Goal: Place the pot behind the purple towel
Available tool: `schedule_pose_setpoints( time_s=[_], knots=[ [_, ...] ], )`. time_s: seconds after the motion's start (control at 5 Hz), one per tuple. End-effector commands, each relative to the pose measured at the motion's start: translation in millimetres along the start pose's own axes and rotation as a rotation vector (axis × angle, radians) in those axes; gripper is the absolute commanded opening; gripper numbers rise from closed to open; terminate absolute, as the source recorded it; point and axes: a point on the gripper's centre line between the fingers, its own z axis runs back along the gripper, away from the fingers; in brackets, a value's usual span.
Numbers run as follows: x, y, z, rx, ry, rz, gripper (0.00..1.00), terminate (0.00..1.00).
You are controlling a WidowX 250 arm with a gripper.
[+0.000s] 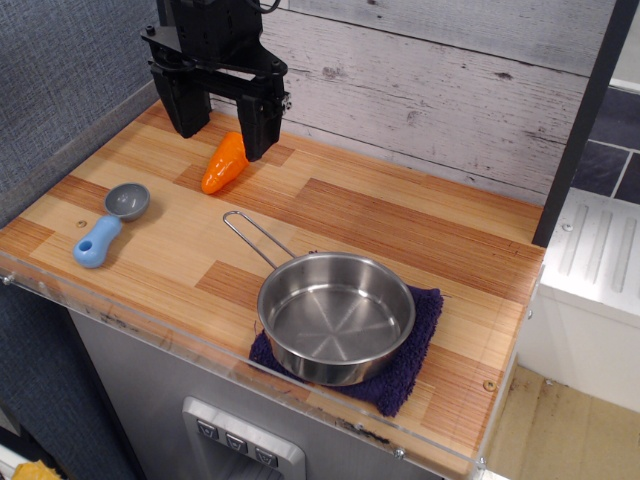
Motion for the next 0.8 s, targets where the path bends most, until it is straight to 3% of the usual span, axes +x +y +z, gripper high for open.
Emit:
schedule_pose_setpoints(
  time_s=[0.0, 0.2, 0.6],
  knots=[
    [0.0, 0.0, 0.0, 0.000, 0.000, 0.000, 1.00, 0.00],
    [-9.2, -49.8, 9.1, -0.014, -0.051, -0.092, 1.00, 0.00],
    [-35.5, -108.0, 20.9, -0.043, -0.078, -0.266, 1.00, 0.00]
  ],
)
